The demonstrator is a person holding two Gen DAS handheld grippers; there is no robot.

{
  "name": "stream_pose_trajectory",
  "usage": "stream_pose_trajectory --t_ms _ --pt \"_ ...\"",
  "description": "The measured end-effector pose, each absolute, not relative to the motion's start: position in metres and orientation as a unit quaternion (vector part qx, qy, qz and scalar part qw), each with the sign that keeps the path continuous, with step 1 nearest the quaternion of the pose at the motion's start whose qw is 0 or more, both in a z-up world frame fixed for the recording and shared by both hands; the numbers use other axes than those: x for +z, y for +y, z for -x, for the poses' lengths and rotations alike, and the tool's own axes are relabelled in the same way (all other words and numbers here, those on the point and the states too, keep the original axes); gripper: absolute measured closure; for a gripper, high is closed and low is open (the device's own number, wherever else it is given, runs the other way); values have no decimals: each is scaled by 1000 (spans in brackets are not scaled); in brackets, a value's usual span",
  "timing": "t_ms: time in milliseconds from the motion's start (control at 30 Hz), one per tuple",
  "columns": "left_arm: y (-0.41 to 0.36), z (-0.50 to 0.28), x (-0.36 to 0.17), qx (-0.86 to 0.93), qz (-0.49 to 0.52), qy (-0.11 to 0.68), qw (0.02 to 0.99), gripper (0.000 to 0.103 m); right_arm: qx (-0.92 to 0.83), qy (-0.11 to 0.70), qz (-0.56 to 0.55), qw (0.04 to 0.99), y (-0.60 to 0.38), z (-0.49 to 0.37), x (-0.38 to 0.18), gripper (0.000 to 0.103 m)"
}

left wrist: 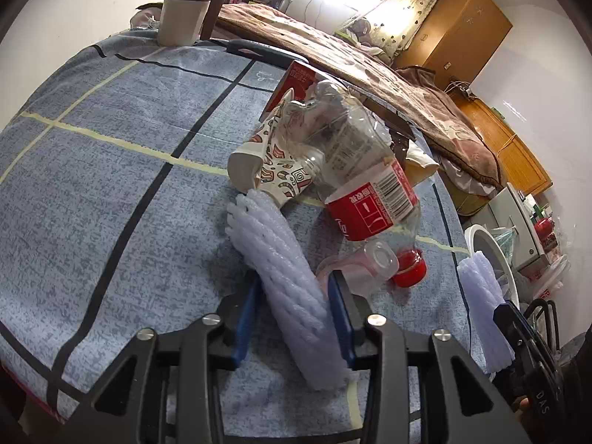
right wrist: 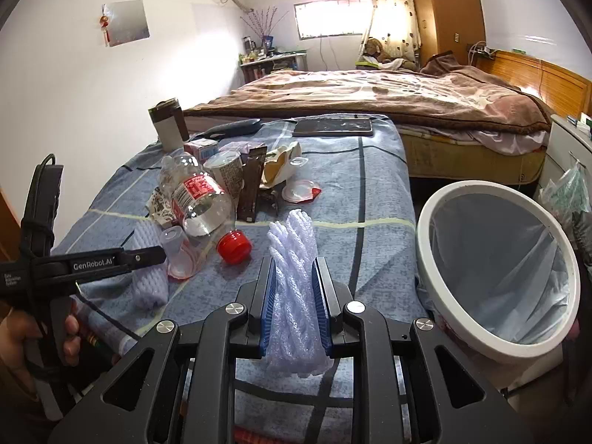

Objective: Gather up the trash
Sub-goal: 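Grasp a second white foam mesh sleeve with the left gripper, then carry both mesh sleeves over the white bin and open both grippers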

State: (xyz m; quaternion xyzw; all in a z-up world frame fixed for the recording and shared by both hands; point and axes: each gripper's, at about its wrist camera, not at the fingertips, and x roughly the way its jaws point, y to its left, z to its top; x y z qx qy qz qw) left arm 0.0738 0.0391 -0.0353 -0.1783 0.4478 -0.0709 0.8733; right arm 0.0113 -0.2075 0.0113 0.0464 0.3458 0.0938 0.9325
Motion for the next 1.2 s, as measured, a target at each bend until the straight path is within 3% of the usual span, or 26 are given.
stream_pose_trajectory --t_ms 67,133,667,1200 --pt "33 -70 -31 -75 161 438 881 74 92 344 -50 933 -209 -11 12 80" --pt "29 -67 -26 -80 148 434 885 75 91 342 -53 934 -210 -11 12 80" --pt "19 -52 18 -108 112 392 907 76 79 321 -67 942 -225 -3 29 80" --pt "-99 -74 53 -235 38 370 898 76 -13 293 -99 951 -304 3 50 80"
